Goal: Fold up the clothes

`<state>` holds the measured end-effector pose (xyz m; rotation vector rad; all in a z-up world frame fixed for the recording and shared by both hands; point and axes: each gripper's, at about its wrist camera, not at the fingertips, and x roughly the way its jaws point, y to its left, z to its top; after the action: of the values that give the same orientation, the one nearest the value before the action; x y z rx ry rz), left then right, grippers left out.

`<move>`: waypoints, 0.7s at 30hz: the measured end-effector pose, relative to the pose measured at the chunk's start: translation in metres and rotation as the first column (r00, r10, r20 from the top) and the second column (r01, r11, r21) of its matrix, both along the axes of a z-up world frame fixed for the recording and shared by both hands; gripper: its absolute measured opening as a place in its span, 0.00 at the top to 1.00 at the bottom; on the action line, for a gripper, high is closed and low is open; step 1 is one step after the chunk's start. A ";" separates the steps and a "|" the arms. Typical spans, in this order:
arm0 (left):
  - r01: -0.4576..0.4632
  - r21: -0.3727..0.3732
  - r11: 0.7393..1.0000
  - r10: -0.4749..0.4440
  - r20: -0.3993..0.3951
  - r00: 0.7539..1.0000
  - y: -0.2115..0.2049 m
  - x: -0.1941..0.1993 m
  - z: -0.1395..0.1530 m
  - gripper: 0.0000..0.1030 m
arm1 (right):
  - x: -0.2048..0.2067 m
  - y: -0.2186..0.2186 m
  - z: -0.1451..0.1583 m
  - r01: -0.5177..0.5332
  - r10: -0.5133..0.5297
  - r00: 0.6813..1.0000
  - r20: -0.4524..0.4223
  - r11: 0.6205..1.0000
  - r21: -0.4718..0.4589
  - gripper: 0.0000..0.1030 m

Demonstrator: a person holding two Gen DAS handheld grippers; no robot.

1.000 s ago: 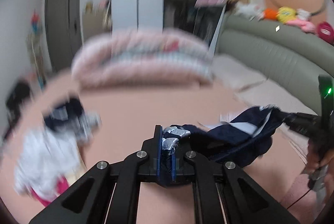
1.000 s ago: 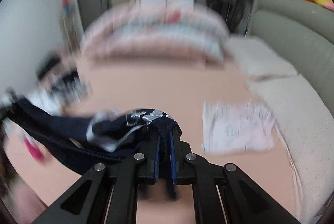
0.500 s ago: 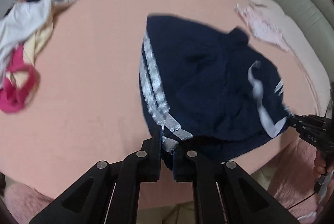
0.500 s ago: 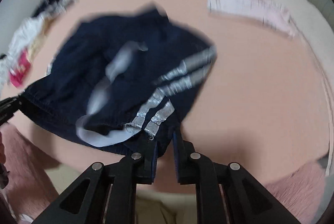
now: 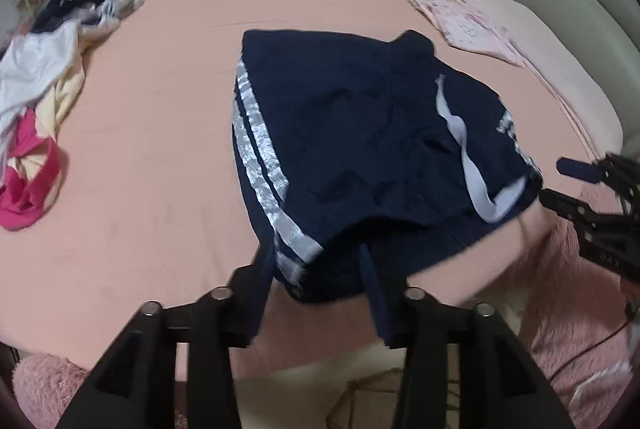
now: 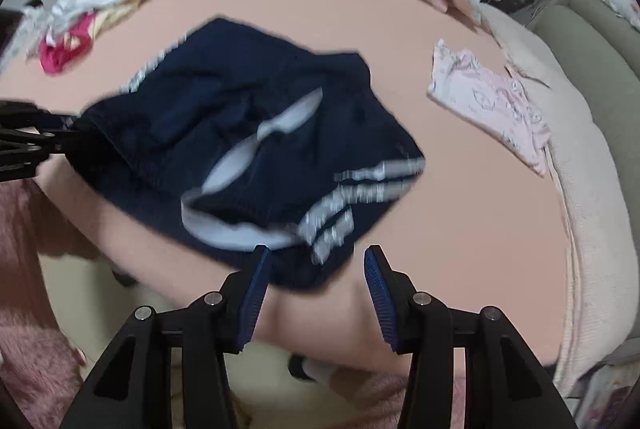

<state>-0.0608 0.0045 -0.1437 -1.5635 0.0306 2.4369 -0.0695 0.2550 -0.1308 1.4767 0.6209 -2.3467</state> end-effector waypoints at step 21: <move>-0.065 0.025 0.998 0.062 0.110 0.992 -0.010 -0.006 -0.033 0.91 | -0.007 0.026 -0.033 0.197 -0.184 0.976 0.119 0.974 -0.108 0.90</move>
<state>-0.0671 -0.0054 -0.1767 -1.7070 -0.0750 2.3841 -0.0764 0.2812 -0.1642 1.6601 0.3175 -2.3762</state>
